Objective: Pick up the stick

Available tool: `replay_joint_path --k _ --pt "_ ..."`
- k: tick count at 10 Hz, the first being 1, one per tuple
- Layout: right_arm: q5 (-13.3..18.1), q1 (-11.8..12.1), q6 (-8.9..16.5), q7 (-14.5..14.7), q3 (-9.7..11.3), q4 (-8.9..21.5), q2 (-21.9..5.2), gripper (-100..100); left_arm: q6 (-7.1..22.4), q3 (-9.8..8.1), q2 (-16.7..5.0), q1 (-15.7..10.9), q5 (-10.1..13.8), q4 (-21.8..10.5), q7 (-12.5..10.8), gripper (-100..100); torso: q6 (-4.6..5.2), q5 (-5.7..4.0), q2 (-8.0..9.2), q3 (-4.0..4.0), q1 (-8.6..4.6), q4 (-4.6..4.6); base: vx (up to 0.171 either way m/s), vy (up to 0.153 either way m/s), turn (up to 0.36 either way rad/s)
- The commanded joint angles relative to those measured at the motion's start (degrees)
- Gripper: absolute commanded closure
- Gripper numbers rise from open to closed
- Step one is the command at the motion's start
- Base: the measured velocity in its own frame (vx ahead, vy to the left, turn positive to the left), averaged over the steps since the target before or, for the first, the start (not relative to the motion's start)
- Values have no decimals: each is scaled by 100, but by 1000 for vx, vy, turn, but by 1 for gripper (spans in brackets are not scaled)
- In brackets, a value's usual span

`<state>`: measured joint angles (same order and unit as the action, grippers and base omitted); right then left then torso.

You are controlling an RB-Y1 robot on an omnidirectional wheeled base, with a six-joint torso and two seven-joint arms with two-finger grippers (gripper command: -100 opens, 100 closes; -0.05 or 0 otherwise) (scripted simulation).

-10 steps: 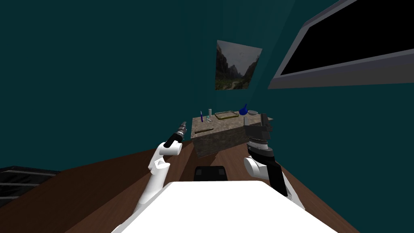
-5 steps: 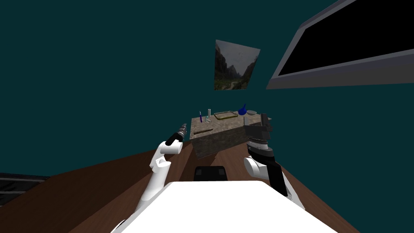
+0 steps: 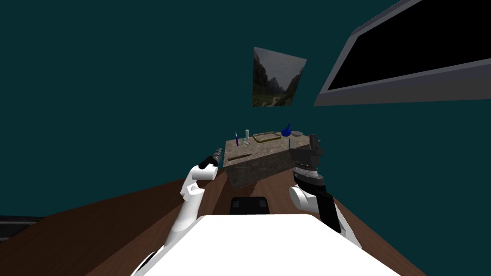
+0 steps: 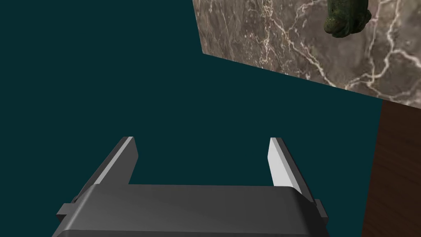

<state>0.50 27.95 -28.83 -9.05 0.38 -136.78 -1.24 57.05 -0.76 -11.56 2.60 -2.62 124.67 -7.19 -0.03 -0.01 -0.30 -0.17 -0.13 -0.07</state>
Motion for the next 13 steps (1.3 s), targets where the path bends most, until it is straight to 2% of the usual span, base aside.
replay_joint_path --k 1,4,5,13 --pt "0 0 0 0 0 0 0 0 286 3 22 -35 -10 -54 -9 -100 0 0 0 0 0 0 53 -24 -23" --pt "0 0 0 0 0 0 0 0 729 -3 55 -124 -10 -125 -24 -100 0 0 8 4 -2 2 35 -24 -22" --pt "0 0 0 0 0 0 0 0 784 -3 55 -124 -10 -125 -24 -100 -2 0 7 3 -1 1 19 -9 7" --pt "0 0 0 0 0 0 0 0 2037 -35 209 -430 3 -403 -94 -100 -1 -2 5 2 -6 0 51 -36 -21"
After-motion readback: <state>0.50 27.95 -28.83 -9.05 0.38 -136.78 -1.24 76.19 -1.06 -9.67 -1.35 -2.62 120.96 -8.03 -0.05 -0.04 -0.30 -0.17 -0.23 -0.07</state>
